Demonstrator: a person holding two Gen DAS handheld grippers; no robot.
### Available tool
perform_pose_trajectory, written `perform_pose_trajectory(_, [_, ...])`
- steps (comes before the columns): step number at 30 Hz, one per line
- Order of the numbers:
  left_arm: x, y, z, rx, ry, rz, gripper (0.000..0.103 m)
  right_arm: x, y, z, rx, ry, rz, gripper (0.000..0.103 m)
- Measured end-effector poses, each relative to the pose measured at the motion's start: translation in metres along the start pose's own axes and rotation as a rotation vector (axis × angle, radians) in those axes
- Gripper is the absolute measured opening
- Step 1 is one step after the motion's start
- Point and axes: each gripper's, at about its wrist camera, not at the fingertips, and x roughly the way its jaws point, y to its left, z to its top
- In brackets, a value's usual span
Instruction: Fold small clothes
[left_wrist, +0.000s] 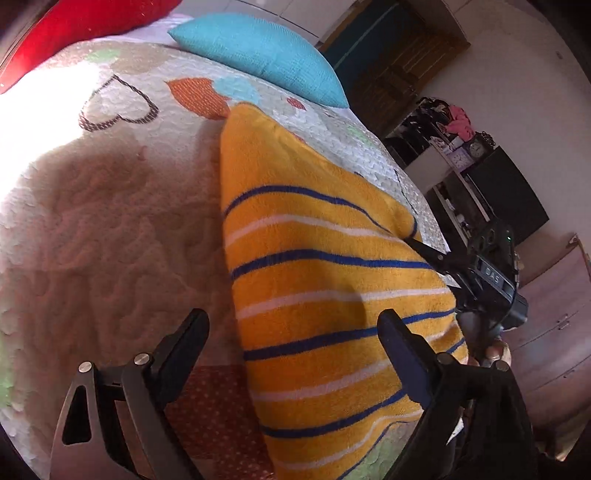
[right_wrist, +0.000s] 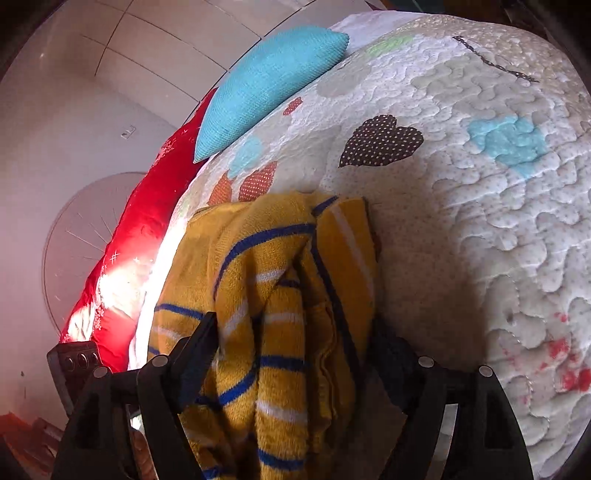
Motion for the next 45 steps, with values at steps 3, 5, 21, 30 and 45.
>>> perform_pose_trajectory(3, [0.015, -0.024, 0.001, 0.038, 0.034, 0.044, 0.079, 0.006, 0.014, 0.014, -0.012, 0.033, 0.047, 0.043])
perform_pose_trajectory(5, [0.006, -0.044, 0.008, 0.083, -0.001, 0.055, 0.070, -0.008, 0.029, 0.022, -0.085, -0.014, 0.051, 0.040])
perform_pose_trajectory(21, [-0.013, -0.072, -0.028, 0.152, -0.103, 0.319, 0.075, -0.094, 0.036, 0.004, -0.220, -0.218, -0.190, 0.056])
perform_pose_trajectory(30, [-0.093, -0.108, -0.083, 0.286, -0.440, 0.555, 0.092, -0.044, 0.033, -0.047, -0.288, -0.041, -0.261, 0.055])
perform_pose_trajectory(45, [-0.168, -0.161, -0.135, 0.307, -0.740, 0.598, 0.103, -0.160, 0.027, -0.138, -0.219, -0.313, -0.406, 0.070])
